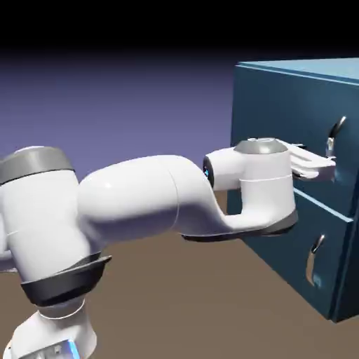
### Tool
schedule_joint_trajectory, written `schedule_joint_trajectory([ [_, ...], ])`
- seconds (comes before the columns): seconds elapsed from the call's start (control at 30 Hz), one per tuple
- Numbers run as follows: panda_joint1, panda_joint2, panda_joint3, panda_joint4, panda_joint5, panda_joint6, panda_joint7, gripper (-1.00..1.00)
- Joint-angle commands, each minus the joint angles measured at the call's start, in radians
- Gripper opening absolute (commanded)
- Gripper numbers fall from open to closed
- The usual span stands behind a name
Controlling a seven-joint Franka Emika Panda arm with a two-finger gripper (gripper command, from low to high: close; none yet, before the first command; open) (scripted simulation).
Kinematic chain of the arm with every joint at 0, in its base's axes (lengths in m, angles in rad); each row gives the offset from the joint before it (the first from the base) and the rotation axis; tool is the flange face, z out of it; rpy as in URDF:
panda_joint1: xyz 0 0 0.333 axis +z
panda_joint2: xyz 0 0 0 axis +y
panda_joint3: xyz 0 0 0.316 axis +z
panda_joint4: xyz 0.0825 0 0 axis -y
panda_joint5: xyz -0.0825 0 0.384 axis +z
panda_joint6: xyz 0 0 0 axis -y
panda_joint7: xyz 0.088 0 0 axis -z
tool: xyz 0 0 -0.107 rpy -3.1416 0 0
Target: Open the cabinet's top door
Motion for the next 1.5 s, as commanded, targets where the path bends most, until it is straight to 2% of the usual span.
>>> schedule_joint_trajectory([
  [0.0,0.036,0.003,-0.019,0.033,0.0,0.001,-0.003,0.0],
  [0.07,0.102,0.01,-0.052,0.092,-0.001,0.003,-0.007,0.0],
  [0.1,0.102,0.01,-0.052,0.092,-0.001,0.003,-0.007,-1.0],
  [0.5,-0.292,0.244,0.193,-0.226,0.001,-0.166,0.297,-1.0],
  [0.93,-0.763,0.458,0.604,-0.368,0.0,-0.182,0.638,-1.0],
  [1.3,-1.162,0.508,0.986,-0.431,0.0,-0.161,0.841,-1.0],
  [1.47,-1.301,0.4,1.137,-0.543,0.182,-0.174,0.731,-1.0],
])
